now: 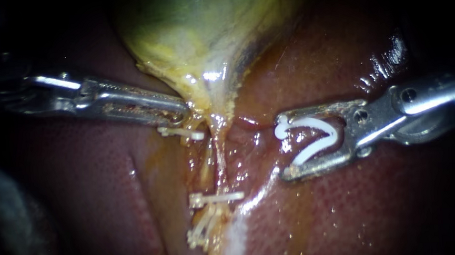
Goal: Clipping second clip right tube
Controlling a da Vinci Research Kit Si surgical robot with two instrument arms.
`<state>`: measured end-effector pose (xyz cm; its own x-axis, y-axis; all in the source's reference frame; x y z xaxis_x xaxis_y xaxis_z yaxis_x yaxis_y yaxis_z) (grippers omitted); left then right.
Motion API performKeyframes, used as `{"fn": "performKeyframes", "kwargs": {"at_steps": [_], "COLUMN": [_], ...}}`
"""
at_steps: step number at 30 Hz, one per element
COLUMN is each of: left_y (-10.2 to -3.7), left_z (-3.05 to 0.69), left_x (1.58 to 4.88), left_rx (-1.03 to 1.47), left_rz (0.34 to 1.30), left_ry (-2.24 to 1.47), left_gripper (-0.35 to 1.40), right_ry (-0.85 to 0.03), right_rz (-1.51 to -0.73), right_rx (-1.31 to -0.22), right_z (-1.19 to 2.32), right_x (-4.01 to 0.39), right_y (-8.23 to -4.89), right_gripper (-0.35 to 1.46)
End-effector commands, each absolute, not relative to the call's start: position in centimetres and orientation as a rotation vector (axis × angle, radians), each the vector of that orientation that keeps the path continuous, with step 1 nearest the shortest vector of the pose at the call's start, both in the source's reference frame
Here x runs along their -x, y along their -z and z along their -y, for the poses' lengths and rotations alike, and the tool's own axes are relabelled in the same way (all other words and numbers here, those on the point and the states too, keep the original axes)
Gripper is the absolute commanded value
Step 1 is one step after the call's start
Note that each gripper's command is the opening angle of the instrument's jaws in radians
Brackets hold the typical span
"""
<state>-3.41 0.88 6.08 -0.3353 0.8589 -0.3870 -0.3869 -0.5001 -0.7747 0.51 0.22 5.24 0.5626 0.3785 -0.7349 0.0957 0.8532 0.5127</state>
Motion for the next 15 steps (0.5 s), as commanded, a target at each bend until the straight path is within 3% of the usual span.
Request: {"fn": "performKeyframes", "kwargs": {"at_steps": [1,15], "left_y": [-6.08,-6.01], "left_z": [-0.88,-0.92], "left_x": [3.41,3.30], "left_rx": [1.028,1.030], "left_rz": [0.731,0.746], "left_ry": [-1.926,-1.927], "left_gripper": [-0.35,-0.35], "right_ry": [-0.176,-0.177], "right_rz": [-0.971,-0.971], "right_rx": [-0.544,-0.543], "right_z": [-0.22,-0.21], "right_x": [-0.51,-0.52], "right_y": [-5.24,-5.23], "right_gripper": [0.50,0.50]}}
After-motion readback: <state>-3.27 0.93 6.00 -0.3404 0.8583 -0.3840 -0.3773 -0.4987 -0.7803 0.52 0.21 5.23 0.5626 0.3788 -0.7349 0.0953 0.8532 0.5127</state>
